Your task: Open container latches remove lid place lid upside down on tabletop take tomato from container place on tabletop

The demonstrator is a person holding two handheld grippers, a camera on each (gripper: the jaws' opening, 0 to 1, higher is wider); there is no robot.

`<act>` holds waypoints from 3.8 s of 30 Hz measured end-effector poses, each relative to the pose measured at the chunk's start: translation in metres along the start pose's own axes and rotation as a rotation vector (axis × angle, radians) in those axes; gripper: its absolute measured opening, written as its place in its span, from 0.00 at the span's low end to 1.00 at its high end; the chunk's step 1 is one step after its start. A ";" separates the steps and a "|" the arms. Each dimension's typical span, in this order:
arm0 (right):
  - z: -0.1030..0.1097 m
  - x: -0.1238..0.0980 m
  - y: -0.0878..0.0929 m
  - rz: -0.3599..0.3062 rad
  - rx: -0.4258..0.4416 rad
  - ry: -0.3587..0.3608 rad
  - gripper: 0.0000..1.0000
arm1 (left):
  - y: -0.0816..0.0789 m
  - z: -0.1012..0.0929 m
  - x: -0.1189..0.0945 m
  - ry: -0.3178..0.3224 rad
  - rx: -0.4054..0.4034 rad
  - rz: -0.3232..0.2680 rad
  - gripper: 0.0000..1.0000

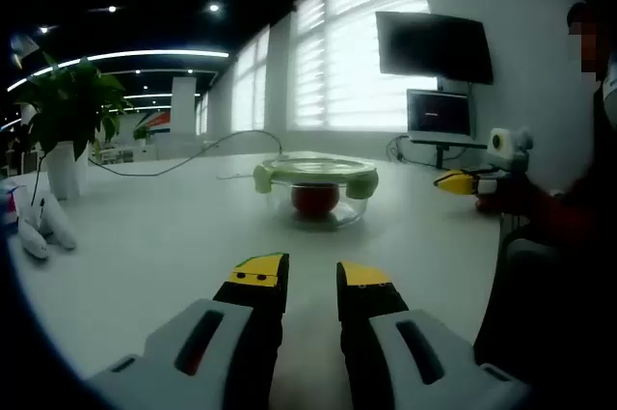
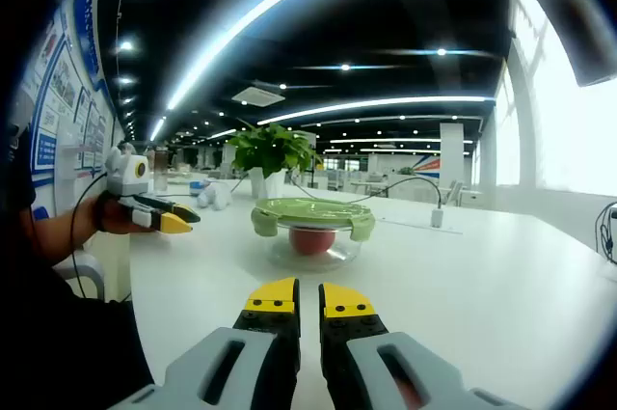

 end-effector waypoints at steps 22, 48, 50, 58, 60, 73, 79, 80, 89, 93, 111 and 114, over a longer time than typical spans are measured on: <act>0.000 0.001 0.000 0.001 -0.009 0.002 0.03 | 0.000 -0.002 0.000 -0.003 0.026 -0.001 0.22; 0.001 0.007 0.001 0.032 -0.033 0.016 0.03 | 0.000 -0.002 0.000 0.009 0.017 -0.012 0.23; 0.001 0.007 0.001 0.034 -0.033 0.017 0.03 | 0.000 -0.002 0.000 0.010 0.016 -0.013 0.23; 0.003 0.007 0.000 0.038 -0.033 0.010 0.03 | -0.001 -0.002 0.001 0.007 0.020 -0.007 0.23; 0.003 0.007 0.000 0.039 -0.033 0.009 0.03 | -0.001 -0.002 0.001 0.005 0.013 -0.007 0.23; 0.002 0.007 -0.011 0.030 0.000 -0.063 0.04 | -0.014 0.004 0.001 0.043 -0.018 0.033 0.23; -0.002 0.015 -0.017 -0.003 -0.055 -0.067 0.04 | -0.024 0.008 0.004 0.039 0.003 0.039 0.23; -0.004 0.018 -0.015 -0.008 -0.056 -0.068 0.04 | -0.025 0.008 0.006 0.040 0.013 0.046 0.23; 0.001 0.024 -0.001 0.040 -0.147 -0.089 0.05 | -0.062 0.013 0.012 0.108 0.099 0.051 0.27; 0.000 0.024 0.000 0.040 -0.174 -0.078 0.05 | -0.077 0.021 0.024 0.108 0.167 0.101 0.27; -0.003 0.021 -0.002 0.015 -0.128 -0.114 0.06 | -0.141 0.048 0.094 0.288 0.327 0.318 0.35; -0.002 0.022 -0.001 0.017 -0.134 -0.111 0.06 | -0.152 0.049 0.106 0.337 0.364 0.345 0.38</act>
Point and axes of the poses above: the point that each gripper's makers call its tool centre point, and the gripper's own axes: x roughly forward along the fingers, z roughly to its left, y roughly out of its underside, the point moved 10 cm from there along -x, roughly backward along the fingers, and after that the axes turned 15 degrees about z, right-handed, at the moved point
